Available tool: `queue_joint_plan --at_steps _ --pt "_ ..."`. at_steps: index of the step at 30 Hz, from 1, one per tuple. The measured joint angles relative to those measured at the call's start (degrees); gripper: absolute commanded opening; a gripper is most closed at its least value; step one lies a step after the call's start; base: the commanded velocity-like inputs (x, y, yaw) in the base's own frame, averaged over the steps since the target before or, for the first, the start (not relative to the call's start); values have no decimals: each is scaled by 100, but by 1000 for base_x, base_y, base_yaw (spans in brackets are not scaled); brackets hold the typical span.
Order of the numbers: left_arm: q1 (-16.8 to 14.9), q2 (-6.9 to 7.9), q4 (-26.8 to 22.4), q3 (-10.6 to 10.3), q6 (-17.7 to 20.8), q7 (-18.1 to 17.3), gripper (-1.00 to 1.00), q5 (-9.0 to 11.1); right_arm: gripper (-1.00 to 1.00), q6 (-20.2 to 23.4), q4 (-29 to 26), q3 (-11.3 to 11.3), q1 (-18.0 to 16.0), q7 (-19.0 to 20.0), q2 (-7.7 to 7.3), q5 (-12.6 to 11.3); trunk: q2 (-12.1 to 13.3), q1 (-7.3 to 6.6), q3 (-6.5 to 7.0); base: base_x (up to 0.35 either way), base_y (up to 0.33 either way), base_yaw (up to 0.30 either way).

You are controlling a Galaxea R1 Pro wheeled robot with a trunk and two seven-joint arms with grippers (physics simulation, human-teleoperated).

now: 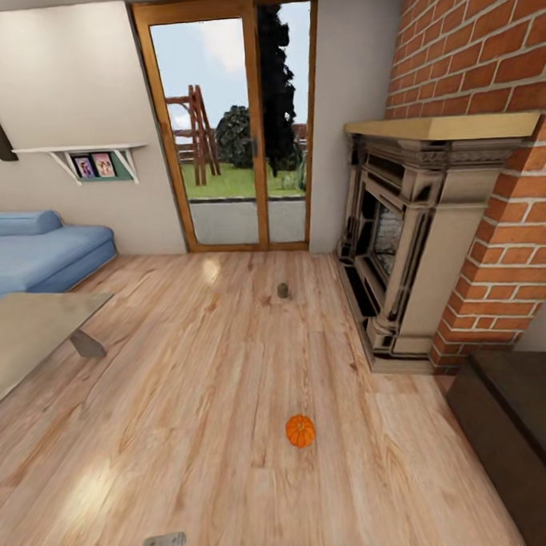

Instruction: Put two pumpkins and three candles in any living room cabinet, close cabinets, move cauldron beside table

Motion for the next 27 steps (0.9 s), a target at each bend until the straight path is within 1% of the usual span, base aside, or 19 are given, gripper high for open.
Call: queue_joint_plan --at_steps 11,23,27 --pt "0 -1 0 0 0 0 100 0 100 -3 0 0 0 0 0 0 0 0 -67 9 0 -221" --pt "0 -2 0 1 0 -1 100 0 100 -2 1 3 0 0 0 3 0 -3 -139 255 73 -221" --pt "0 -2 0 0 0 -1 100 0 100 -1 0 8 0 0 0 7 0 -1 -163 83 22 -221"
